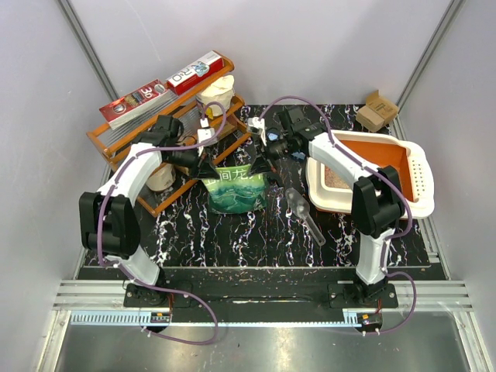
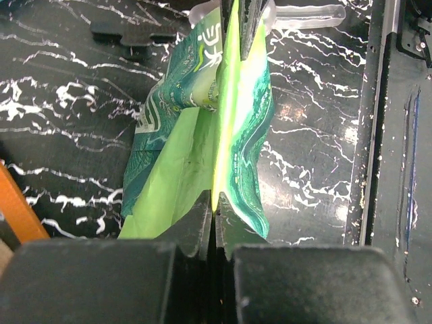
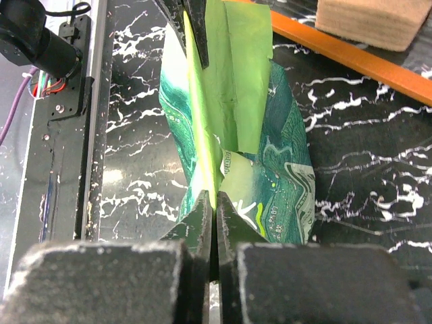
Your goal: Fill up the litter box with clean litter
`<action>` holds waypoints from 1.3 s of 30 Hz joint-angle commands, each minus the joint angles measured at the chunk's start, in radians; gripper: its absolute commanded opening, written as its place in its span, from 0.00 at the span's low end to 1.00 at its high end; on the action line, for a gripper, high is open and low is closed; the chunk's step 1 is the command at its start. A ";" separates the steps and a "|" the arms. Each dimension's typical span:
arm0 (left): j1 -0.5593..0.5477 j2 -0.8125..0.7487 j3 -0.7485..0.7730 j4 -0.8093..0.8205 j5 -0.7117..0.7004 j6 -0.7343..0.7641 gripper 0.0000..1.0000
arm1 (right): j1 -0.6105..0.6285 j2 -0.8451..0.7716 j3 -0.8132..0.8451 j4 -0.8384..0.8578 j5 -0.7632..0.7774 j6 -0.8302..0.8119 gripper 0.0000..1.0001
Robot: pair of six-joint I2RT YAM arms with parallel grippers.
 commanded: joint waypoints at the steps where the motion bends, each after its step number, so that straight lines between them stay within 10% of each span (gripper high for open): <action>1: 0.103 -0.075 0.028 -0.150 -0.091 0.090 0.00 | 0.002 0.024 0.080 0.049 -0.023 0.092 0.00; 6: 0.109 -0.105 -0.019 -0.139 -0.079 0.098 0.00 | 0.002 0.045 0.094 0.072 -0.012 0.109 0.00; 15: 0.109 -0.121 -0.045 -0.029 -0.074 -0.032 0.24 | -0.059 -0.105 0.061 0.135 0.179 0.251 0.52; 39: 0.109 -0.211 -0.090 0.077 -0.047 -0.144 0.37 | 0.015 0.100 -0.061 0.104 0.832 0.291 0.60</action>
